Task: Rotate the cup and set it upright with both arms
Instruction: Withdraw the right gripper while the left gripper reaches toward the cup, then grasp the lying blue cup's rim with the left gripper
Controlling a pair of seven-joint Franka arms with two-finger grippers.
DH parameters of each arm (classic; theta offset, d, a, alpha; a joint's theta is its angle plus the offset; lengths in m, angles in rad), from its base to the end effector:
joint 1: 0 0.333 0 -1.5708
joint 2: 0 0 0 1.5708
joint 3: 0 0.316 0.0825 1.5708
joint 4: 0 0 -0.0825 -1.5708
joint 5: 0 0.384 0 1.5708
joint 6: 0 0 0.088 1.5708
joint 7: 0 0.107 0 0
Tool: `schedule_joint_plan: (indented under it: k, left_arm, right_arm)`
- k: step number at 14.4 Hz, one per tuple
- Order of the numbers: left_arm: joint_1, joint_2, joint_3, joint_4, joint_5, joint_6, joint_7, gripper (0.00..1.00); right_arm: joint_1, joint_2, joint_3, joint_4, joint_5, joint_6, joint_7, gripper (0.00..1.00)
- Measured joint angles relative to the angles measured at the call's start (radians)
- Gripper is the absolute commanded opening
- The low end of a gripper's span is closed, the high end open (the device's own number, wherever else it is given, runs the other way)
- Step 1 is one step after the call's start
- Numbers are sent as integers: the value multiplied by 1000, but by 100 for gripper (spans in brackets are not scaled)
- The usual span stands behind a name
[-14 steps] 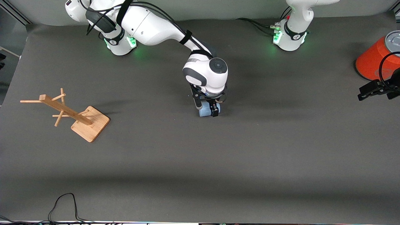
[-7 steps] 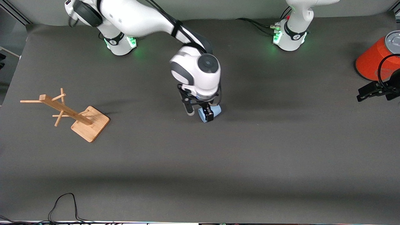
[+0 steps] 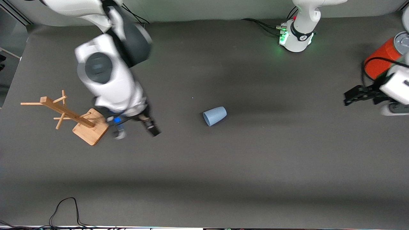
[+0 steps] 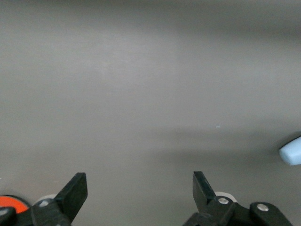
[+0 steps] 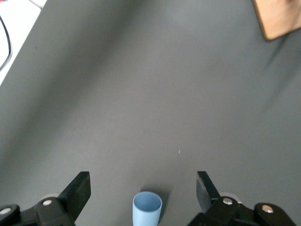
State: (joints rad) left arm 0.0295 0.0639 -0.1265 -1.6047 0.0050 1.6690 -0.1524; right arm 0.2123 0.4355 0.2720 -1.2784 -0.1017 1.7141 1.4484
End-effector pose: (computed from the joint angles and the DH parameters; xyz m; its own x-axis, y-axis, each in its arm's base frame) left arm 0.5782 -0.0536 0.5810 0.9985 0.0551 0.0004 0.0551 -0.9985 0.0032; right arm 0.6276 0.2774 0.5126 0.5608 -0.8279 -0.0108 -0.8279 -0.5606 -0.0166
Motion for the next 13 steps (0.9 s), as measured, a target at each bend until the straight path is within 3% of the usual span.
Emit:
schedule_joint_plan:
  k: [3,8,13]
  left_arm:
    - [-40,96,-111,73,6,1,-205,100]
    - [-298,342,-136,261,100,8,-656,100]
    - [-544,606,-134,482,229,20,-1013,100]
  right_arm:
    - [-109,-38,-1,-3,37,-61,-232,100]
    - [-226,-154,-19,-101,43,-99,-666,100]
    - [-237,-321,-233,-272,131,-91,-1190,100]
